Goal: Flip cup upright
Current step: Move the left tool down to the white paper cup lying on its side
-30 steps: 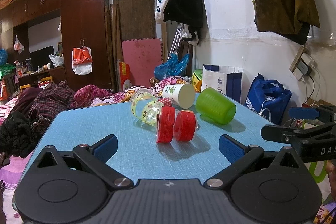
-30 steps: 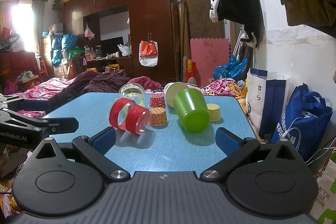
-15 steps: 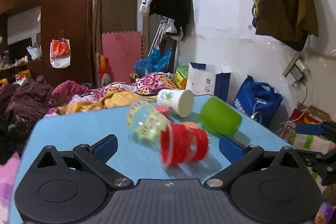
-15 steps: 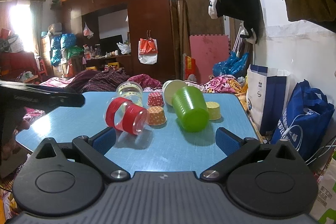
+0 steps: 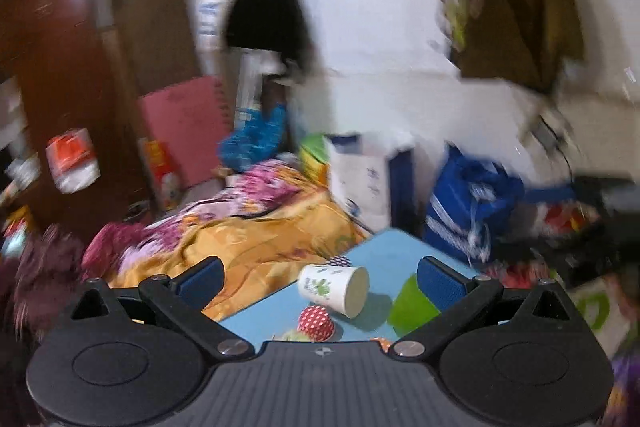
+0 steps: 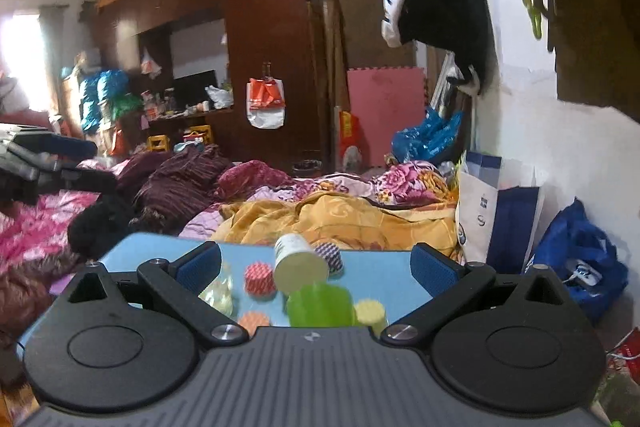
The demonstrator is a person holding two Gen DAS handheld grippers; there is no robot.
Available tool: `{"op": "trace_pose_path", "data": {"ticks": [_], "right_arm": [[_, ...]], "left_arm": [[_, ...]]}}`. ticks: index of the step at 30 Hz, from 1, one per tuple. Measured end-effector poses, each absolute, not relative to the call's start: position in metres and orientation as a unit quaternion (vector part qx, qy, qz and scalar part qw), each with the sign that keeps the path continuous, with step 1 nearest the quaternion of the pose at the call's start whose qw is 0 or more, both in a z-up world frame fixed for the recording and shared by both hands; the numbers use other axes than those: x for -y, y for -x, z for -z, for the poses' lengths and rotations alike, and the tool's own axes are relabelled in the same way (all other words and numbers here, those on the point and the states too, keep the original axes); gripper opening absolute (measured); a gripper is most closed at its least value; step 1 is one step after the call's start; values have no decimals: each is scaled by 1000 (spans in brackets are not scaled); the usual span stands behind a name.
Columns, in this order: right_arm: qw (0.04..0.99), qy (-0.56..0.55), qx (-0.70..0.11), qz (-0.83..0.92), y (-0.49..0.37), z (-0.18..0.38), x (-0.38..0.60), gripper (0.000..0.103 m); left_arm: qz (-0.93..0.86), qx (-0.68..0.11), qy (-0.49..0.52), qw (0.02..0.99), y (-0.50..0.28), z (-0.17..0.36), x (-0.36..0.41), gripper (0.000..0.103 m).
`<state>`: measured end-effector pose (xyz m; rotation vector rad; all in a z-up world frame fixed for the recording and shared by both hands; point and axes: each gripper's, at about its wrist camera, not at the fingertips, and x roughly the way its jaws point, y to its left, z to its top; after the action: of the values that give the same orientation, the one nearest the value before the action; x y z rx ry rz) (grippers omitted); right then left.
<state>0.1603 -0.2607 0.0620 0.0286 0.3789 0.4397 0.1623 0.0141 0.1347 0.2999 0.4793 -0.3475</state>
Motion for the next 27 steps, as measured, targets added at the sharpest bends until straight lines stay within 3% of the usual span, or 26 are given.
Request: {"op": "trace_pose_path", "data": {"ticks": [6, 16, 27], "right_arm": [[947, -35, -235, -214, -194, -39, 261, 102], [938, 26, -293, -182, -208, -11, 251, 102], [928, -16, -331, -171, -219, 7, 268, 102]], "left_arm": [[267, -279, -221, 895, -239, -106, -22, 103], [420, -321, -371, 763, -339, -56, -10, 102], [498, -311, -521, 619, -357, -10, 34, 98]]}}
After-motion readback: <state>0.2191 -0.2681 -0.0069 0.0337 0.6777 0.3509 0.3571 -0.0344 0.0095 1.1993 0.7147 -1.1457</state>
